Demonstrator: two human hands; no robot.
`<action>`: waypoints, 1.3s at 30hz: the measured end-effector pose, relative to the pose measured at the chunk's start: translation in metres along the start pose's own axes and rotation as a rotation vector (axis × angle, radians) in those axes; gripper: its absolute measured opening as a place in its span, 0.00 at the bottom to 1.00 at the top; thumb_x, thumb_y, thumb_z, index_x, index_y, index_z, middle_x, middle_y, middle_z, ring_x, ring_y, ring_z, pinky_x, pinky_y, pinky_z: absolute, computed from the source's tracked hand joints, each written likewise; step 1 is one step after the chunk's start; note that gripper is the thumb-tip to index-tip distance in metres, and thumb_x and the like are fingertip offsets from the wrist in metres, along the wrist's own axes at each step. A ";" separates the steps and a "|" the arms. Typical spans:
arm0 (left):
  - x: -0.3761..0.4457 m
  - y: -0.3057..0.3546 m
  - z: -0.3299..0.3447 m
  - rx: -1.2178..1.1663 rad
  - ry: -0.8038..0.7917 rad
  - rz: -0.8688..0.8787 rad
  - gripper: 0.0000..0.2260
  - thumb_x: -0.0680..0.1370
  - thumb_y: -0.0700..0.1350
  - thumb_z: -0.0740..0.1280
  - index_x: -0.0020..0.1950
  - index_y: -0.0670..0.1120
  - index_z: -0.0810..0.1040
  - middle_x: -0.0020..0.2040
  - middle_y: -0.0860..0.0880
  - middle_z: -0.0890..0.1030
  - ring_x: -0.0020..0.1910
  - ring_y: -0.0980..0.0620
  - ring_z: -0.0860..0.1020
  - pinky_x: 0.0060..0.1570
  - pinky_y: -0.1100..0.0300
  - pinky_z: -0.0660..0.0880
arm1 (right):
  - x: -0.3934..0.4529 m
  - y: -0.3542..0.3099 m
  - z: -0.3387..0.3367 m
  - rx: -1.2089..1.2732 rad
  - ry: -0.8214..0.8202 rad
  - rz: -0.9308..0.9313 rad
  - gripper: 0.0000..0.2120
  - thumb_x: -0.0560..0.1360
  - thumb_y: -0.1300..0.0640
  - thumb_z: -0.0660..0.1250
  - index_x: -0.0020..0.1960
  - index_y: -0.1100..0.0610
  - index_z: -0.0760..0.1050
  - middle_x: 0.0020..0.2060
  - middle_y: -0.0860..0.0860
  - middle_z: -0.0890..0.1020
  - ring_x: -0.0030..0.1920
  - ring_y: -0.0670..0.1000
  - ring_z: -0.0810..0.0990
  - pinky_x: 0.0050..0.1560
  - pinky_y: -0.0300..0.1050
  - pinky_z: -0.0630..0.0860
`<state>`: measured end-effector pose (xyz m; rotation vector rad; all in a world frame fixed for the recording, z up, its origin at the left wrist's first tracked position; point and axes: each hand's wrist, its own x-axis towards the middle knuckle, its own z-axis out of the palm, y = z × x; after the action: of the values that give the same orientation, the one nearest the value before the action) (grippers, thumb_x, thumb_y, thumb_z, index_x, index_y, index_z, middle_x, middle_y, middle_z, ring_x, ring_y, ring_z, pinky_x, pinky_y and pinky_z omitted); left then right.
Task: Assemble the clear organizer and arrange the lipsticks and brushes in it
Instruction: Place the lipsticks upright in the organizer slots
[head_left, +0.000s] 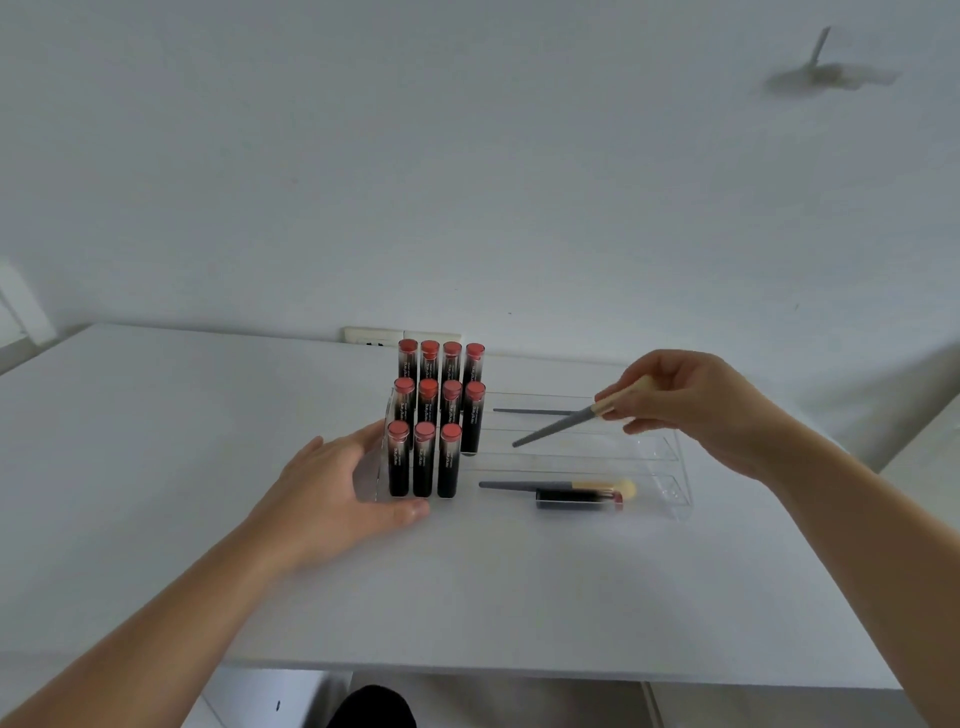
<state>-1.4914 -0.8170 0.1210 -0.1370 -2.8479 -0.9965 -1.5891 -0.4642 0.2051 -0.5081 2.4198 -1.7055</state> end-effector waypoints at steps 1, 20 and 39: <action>0.000 0.000 0.000 0.003 -0.001 -0.005 0.42 0.61 0.76 0.66 0.74 0.70 0.62 0.66 0.72 0.68 0.63 0.63 0.64 0.75 0.55 0.52 | 0.000 0.002 -0.001 -0.118 -0.006 0.009 0.06 0.71 0.63 0.77 0.46 0.57 0.83 0.45 0.55 0.88 0.47 0.55 0.86 0.46 0.48 0.82; 0.001 -0.002 0.001 0.002 0.005 -0.018 0.43 0.60 0.79 0.64 0.74 0.70 0.63 0.62 0.71 0.70 0.60 0.63 0.63 0.75 0.51 0.56 | -0.014 -0.009 0.046 -1.047 -0.278 -0.162 0.04 0.76 0.45 0.67 0.44 0.39 0.80 0.34 0.32 0.80 0.38 0.39 0.77 0.38 0.37 0.71; 0.001 -0.004 0.002 0.015 0.009 -0.004 0.42 0.63 0.77 0.64 0.76 0.66 0.64 0.70 0.68 0.71 0.66 0.62 0.65 0.76 0.54 0.50 | 0.002 -0.034 0.069 -1.409 -0.724 -0.286 0.21 0.84 0.52 0.54 0.70 0.30 0.68 0.36 0.35 0.63 0.50 0.50 0.72 0.44 0.43 0.67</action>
<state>-1.4927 -0.8190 0.1173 -0.1245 -2.8478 -0.9738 -1.5638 -0.5366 0.2134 -1.2989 2.5302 0.4652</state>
